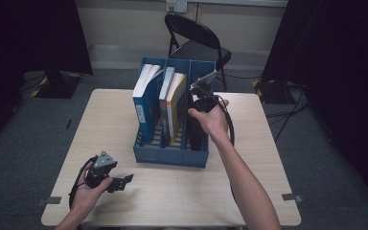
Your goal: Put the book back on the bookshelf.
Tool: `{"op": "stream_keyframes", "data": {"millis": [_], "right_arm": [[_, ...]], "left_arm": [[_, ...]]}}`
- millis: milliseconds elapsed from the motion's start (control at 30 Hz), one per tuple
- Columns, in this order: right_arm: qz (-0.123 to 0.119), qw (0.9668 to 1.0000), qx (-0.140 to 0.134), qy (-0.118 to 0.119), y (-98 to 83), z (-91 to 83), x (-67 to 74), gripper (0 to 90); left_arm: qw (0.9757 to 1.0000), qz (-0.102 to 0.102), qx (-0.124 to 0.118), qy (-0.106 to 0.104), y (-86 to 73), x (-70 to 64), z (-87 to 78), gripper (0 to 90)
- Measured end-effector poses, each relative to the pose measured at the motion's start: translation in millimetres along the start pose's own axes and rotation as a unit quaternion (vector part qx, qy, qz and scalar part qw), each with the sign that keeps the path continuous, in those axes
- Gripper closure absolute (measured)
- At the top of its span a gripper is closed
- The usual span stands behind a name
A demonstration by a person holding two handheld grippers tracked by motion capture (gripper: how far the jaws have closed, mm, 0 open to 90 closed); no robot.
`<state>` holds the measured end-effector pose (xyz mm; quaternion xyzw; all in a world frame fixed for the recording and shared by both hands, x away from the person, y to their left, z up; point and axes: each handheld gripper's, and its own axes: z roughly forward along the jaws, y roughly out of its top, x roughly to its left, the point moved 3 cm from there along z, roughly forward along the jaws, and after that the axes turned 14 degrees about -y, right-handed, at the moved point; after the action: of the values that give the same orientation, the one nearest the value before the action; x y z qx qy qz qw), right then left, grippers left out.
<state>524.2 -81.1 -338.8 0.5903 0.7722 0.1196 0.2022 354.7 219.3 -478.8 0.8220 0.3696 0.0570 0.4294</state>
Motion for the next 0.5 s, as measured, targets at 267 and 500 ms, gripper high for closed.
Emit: {"op": "stream_keyframes", "data": {"millis": [267, 500], "right_arm": [[-0.012, 0.9995, -0.026, 0.012, -24.4, 3.5, 0.9, 39.1], [-0.025, 0.9987, -0.037, 0.025, -48.3, 17.0, 0.7, 42.4]], "left_arm": [[1.0, 0.0, 0.0, 0.001, 0.1, -0.7, 0.8, 17.1], [1.0, 0.002, 0.002, 0.001, -0.2, -0.8, 1.1, 17.1]]}}
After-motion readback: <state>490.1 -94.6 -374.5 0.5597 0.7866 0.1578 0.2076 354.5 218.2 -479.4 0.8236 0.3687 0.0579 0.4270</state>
